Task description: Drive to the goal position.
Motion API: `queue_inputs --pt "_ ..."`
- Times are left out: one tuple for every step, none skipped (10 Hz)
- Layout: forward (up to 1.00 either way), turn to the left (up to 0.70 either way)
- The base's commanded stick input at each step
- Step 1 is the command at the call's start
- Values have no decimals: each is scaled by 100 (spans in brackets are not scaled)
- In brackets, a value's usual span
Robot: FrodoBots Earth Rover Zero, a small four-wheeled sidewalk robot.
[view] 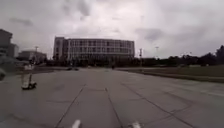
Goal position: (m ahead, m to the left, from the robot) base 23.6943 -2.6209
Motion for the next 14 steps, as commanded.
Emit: queue_inputs --pt "70 0" --pt "70 0" --pt "70 0" --pt "70 0" --pt "70 0" --pt "70 0" --pt "70 0" --pt "70 0" --pt "70 0" --pt "70 0" --pt "70 0" --pt "70 0" --pt "70 0" --pt "70 0"
